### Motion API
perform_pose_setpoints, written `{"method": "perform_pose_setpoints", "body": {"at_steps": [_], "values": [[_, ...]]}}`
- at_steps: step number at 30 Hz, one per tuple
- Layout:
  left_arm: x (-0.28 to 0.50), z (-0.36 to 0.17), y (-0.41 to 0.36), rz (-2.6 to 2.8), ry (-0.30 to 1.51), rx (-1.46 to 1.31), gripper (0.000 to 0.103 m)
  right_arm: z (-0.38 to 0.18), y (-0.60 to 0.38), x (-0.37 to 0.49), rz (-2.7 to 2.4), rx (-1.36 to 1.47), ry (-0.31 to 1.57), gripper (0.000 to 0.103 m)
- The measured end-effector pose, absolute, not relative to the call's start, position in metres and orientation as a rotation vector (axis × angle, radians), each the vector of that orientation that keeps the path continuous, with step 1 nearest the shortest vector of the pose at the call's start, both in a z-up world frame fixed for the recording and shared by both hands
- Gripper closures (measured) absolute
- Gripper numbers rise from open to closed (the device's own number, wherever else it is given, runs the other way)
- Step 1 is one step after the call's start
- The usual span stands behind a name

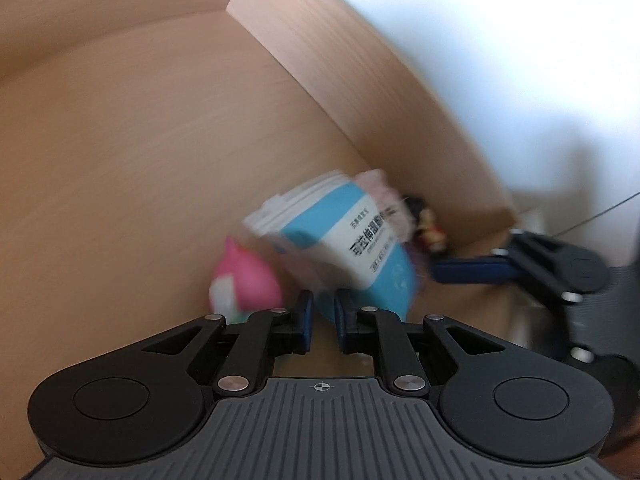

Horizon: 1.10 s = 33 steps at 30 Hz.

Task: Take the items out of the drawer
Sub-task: 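Reach the left tool into the drawer and grasp the blue wet-wipe bag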

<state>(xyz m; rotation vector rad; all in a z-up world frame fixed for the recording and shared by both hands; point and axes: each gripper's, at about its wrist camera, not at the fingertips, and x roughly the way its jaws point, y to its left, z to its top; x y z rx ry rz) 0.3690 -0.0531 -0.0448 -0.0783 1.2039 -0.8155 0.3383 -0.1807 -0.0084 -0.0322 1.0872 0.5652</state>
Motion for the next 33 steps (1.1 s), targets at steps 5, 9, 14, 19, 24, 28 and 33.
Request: {"method": "perform_pose_setpoints", "body": {"at_steps": [5, 9, 14, 19, 24, 28, 33], "values": [[0.392, -0.031, -0.037, -0.652, 1.043, 0.037, 0.088, -0.012, -0.177, 0.346, 0.565, -0.032, 1.041, 0.0], [0.39, -0.015, -0.006, -0.748, 1.137, -0.003, 0.088, -0.015, -0.174, 0.354, 0.578, -0.025, 1.019, 0.0], [0.372, -0.023, -0.002, -0.855, 1.364, -0.034, 0.088, -0.019, -0.178, 0.361, 0.614, -0.009, 1.032, 0.0], [0.355, -0.039, -0.01, -0.902, 1.447, -0.025, 0.088, -0.022, -0.193, 0.363, 0.631, -0.006, 1.025, 0.0], [0.343, -0.058, -0.024, -0.855, 1.452, 0.01, 0.088, -0.012, -0.195, 0.338, 0.621, -0.01, 1.01, 0.0], [0.347, -0.059, -0.016, -0.788, 1.362, 0.031, 0.088, -0.01, -0.197, 0.329, 0.62, -0.014, 1.01, 0.0], [0.354, -0.047, -0.008, -0.694, 1.171, 0.09, 0.088, -0.007, -0.196, 0.332, 0.623, -0.017, 1.058, 0.0]]}}
